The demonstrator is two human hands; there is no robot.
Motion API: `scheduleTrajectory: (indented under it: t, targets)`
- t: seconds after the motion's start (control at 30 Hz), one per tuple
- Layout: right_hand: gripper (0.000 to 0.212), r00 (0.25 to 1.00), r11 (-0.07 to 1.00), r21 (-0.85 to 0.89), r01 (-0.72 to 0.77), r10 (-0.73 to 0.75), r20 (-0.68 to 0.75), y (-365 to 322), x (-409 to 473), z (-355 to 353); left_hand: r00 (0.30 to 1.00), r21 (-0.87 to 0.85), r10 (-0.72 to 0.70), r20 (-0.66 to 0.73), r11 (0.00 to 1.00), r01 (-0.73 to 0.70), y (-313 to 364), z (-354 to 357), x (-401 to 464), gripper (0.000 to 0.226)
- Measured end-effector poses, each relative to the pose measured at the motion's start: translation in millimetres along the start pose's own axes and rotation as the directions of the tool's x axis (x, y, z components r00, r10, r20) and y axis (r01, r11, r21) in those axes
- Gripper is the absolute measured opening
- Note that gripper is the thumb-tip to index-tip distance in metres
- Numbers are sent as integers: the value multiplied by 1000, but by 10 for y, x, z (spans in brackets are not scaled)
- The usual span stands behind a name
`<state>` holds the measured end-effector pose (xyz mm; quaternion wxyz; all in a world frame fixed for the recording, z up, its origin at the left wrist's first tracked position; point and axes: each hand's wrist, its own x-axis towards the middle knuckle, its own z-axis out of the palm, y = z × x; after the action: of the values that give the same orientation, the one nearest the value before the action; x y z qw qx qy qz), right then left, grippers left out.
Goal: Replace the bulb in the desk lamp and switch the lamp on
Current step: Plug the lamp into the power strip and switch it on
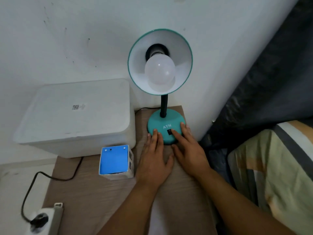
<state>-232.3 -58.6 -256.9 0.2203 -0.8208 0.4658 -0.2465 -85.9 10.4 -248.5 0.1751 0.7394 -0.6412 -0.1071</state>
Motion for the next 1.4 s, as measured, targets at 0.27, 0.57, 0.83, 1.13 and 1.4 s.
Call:
scheduleTrajectory:
  t: [0.27,0.57,0.83,1.13,1.4]
  targets:
    - [57,1000,1000,13,17,-16,-12,12,15,8,1000,-22,15,23,1000,-15,-8,-5,-19,83]
    - [54,1000,999,42,0,0,-16,-23,20,-13,999,-18,-3,33,1000,4,20,-23,-18,82]
    - [45,998,996,77,-51,53,-21,-76,0,-43,1000,-6,-28,11,1000,28,55,-53,-19,79]
    - [48,999,996,80,-29,32,-33,-56,-6,-23,999,-27,-21,27,999,21,47,-48,-13,82]
    - [50,999,996,88,-32,33,-15,-61,-12,-33,1000,4,-14,-3,1000,14,81,-114,-10,81]
